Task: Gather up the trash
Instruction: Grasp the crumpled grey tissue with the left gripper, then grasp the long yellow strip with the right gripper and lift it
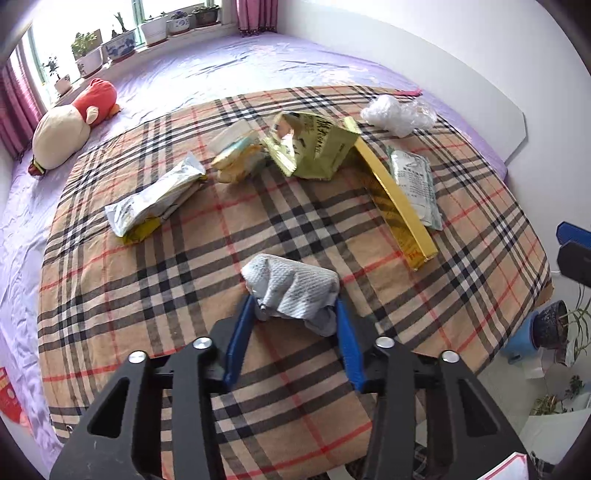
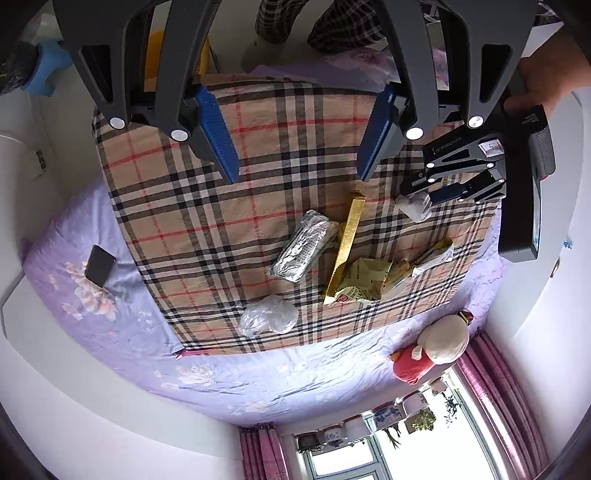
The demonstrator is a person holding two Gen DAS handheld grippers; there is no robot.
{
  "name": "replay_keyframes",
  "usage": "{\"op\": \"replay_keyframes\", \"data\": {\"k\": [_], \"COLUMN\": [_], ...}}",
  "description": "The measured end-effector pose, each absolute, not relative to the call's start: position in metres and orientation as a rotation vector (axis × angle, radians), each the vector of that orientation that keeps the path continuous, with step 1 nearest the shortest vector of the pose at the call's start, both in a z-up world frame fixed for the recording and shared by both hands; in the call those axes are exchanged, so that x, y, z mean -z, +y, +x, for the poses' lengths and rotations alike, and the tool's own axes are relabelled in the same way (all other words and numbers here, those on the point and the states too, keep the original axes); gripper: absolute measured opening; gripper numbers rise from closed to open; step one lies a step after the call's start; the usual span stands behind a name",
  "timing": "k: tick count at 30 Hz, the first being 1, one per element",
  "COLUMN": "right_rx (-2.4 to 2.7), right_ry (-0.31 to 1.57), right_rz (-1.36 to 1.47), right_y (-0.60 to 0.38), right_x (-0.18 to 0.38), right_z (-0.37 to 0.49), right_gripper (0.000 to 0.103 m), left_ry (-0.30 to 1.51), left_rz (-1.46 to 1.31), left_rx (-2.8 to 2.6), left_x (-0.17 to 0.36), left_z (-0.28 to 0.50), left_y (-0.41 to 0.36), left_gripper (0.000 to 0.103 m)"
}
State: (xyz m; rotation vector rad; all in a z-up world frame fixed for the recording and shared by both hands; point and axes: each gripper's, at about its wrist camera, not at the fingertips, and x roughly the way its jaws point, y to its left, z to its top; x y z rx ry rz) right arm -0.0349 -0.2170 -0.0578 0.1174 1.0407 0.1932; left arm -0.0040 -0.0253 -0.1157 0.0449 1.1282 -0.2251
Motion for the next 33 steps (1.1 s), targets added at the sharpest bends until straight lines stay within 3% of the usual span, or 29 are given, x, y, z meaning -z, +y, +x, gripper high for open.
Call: {"op": "replay_keyframes", "data": {"k": [4,7,9,12,14,15,18,29,33], "right_rx": [-0.231,-0.255,-0.261,-0.257,-0.256,-0.255,-0.253,-0.276,-0.273], "right_ry": [1.065,1.095,1.121,1.148,1.156,1.158,1.154,1.176,1.174], "right_rz": [0.098,0.072,0.064,0.047,0.027,0.012,0.013,0.011,0.002], "right_y": [-0.193,-0.172,-0.160,-0.148,-0.141,-0.138,-0.138,-0.157,-0.157], "right_x": [0.071,0.085,0.096,0.108,0.115,0.117,0.118,0.107,0.112], "right_z": [-0.018,-0.004,0.005,0.016,0.023,0.026,0.030,-0.022,-0.028], "right_gripper": [0.066,0.049,0.043,0.042,0.035,0.020,0.013,0.013,0.014], "left_ry": [1.133,1.137,1.140,1.145,1.147,1.147,1.149,1.158,1.152], "left_rz": [0.004,-0.004,-0.011,-0.017,-0.011,-0.007,-0.010,-0.030,-0.037], "left_rx": [0.175,0.167,0.168,0.179,0.185,0.189,0.197,0.213,0.213], "left_x": [0.116,0.116,0.116,0.116,0.116,0.116,0.115,0.115,0.115], "left_z": [-0.001,-0.002,-0.003,-0.003,-0.003,-0.002,0.001,0.001,0.000], "left_y": [-0.011,0.000,0.006,0.011,0.011,0.011,0.014,0.020,0.023], "left_gripper": [0.041,0.041,0.041,0.041,0.041,0.041,0.041,0.041,0.049]}}
